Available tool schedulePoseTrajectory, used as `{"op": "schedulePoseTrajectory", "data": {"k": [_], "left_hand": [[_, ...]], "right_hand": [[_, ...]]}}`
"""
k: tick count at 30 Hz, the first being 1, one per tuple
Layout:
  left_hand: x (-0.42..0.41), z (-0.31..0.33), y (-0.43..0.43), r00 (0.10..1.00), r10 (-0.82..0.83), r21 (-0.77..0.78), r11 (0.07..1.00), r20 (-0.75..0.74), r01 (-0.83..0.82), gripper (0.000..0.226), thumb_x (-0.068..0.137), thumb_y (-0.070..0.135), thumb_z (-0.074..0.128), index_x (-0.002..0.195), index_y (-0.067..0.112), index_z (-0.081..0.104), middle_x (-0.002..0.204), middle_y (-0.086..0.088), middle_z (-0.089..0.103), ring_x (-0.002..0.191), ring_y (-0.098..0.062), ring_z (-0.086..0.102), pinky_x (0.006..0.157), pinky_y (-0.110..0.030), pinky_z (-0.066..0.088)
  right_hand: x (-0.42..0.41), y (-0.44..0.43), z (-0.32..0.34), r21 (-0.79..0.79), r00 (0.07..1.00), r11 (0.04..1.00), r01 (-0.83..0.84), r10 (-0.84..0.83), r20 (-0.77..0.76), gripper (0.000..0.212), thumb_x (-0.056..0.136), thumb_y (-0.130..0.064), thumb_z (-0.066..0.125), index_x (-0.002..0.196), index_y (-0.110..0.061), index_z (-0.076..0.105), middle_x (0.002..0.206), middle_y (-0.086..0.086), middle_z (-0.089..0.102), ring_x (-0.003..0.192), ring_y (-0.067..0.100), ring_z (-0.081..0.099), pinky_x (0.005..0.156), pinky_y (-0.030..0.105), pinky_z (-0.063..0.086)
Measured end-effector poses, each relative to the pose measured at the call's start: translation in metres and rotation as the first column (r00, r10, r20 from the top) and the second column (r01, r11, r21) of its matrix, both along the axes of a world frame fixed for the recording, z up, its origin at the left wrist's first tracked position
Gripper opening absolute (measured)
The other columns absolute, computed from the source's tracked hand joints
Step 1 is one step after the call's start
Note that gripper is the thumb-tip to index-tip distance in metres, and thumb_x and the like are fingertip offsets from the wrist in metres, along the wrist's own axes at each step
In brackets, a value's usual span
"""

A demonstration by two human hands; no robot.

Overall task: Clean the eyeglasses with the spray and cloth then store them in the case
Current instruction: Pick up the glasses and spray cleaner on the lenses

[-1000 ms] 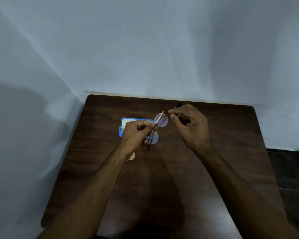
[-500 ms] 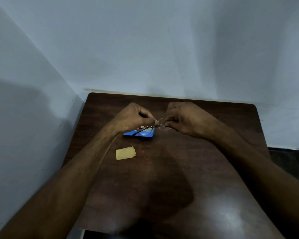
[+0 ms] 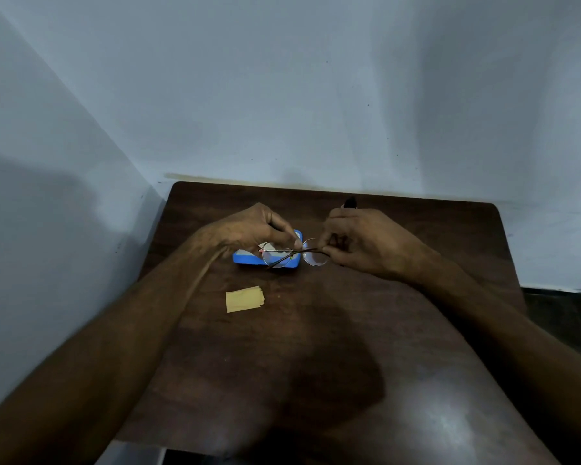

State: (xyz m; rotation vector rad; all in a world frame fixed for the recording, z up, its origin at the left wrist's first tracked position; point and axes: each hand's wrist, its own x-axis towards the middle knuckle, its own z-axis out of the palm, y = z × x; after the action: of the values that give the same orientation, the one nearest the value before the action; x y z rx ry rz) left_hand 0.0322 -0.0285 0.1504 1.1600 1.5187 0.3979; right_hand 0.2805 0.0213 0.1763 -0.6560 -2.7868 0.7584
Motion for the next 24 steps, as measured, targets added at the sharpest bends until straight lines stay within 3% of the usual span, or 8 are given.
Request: {"op": "schedulePoseTrajectory", "data": {"k": [3, 5, 7, 10, 13, 17, 21, 24], "left_hand": [[-0.001, 0.0, -0.002, 0.999, 0.043, 0.002, 0.999, 0.017, -0.043, 0.009, 0.092, 0.014, 0.079, 0.09, 0.02, 0.085, 0.089, 0.003, 0.08, 0.073, -0.002, 0.069, 0.056, -0.017, 0.054], [-0.003, -0.001, -0.004, 0.996, 0.069, -0.007, 0.998, 0.048, -0.068, 0.008, 0.092, 0.014, 0.079, 0.094, 0.018, 0.085, 0.097, -0.002, 0.081, 0.082, -0.006, 0.07, 0.059, -0.019, 0.057], [-0.003, 0.0, -0.006, 0.989, 0.105, -0.032, 0.994, 0.107, -0.102, 0.007, 0.09, 0.017, 0.08, 0.096, 0.017, 0.085, 0.108, -0.007, 0.08, 0.087, -0.009, 0.069, 0.06, -0.02, 0.059], [-0.002, 0.001, -0.008, 0.98, 0.099, -0.04, 0.995, 0.172, -0.094, 0.013, 0.085, 0.024, 0.083, 0.096, 0.018, 0.085, 0.105, -0.003, 0.08, 0.087, -0.006, 0.069, 0.064, -0.021, 0.06], [0.001, 0.001, -0.007, 0.985, 0.067, 0.03, 0.997, 0.159, -0.073, 0.016, 0.084, 0.025, 0.083, 0.097, 0.016, 0.085, 0.094, 0.001, 0.08, 0.081, -0.004, 0.069, 0.07, -0.027, 0.057], [0.006, 0.0, -0.009, 0.987, 0.063, 0.169, 0.982, 0.148, -0.088, 0.02, 0.079, 0.032, 0.084, 0.093, 0.018, 0.086, 0.1, -0.014, 0.081, 0.09, -0.021, 0.069, 0.084, -0.041, 0.052], [0.005, -0.005, -0.009, 0.991, 0.057, 0.199, 0.977, 0.121, -0.081, 0.006, 0.087, 0.023, 0.083, 0.092, 0.023, 0.087, 0.1, -0.013, 0.081, 0.094, -0.027, 0.068, 0.086, -0.044, 0.051], [0.007, -0.004, -0.009, 0.992, 0.074, 0.249, 0.964, 0.098, -0.096, 0.007, 0.09, 0.024, 0.082, 0.095, 0.023, 0.086, 0.1, -0.009, 0.082, 0.09, -0.024, 0.069, 0.076, -0.037, 0.052]], "right_hand": [[0.008, -0.001, 0.002, -0.058, 0.992, 0.997, 0.056, -0.062, -0.108, 0.005, 0.091, -0.014, 0.075, 0.093, -0.019, 0.073, 0.095, -0.007, 0.065, 0.084, 0.01, 0.065, 0.074, 0.037, 0.056], [0.014, -0.003, 0.0, -0.115, 0.969, 0.986, 0.12, -0.142, -0.202, 0.006, 0.091, -0.013, 0.076, 0.095, -0.017, 0.074, 0.097, -0.008, 0.067, 0.087, 0.013, 0.067, 0.076, 0.035, 0.057], [0.018, -0.008, -0.004, -0.184, 0.923, 0.963, 0.198, -0.247, -0.296, 0.009, 0.091, -0.01, 0.078, 0.095, -0.016, 0.074, 0.097, -0.007, 0.069, 0.089, 0.015, 0.069, 0.078, 0.037, 0.059], [0.02, -0.017, -0.012, -0.236, 0.844, 0.927, 0.291, -0.365, -0.393, 0.009, 0.09, -0.006, 0.078, 0.096, -0.012, 0.074, 0.097, -0.006, 0.071, 0.089, 0.015, 0.071, 0.079, 0.039, 0.061], [0.019, -0.024, -0.018, -0.233, 0.806, 0.909, 0.347, -0.416, -0.421, 0.01, 0.092, -0.005, 0.076, 0.1, -0.01, 0.074, 0.1, -0.004, 0.071, 0.092, 0.014, 0.072, 0.079, 0.038, 0.062], [0.018, -0.028, -0.019, -0.183, 0.762, 0.892, 0.414, -0.45, -0.466, 0.009, 0.091, -0.004, 0.078, 0.098, -0.009, 0.074, 0.097, -0.002, 0.072, 0.088, 0.013, 0.071, 0.078, 0.032, 0.061], [0.018, -0.028, -0.019, -0.106, 0.77, 0.892, 0.44, -0.435, -0.467, 0.008, 0.092, -0.007, 0.078, 0.098, -0.009, 0.074, 0.095, 0.0, 0.071, 0.085, 0.012, 0.069, 0.076, 0.027, 0.058], [0.017, -0.028, -0.02, -0.059, 0.764, 0.879, 0.472, -0.442, -0.47, 0.008, 0.091, -0.006, 0.079, 0.097, -0.009, 0.074, 0.093, 0.0, 0.07, 0.083, 0.01, 0.067, 0.074, 0.026, 0.057]]}}
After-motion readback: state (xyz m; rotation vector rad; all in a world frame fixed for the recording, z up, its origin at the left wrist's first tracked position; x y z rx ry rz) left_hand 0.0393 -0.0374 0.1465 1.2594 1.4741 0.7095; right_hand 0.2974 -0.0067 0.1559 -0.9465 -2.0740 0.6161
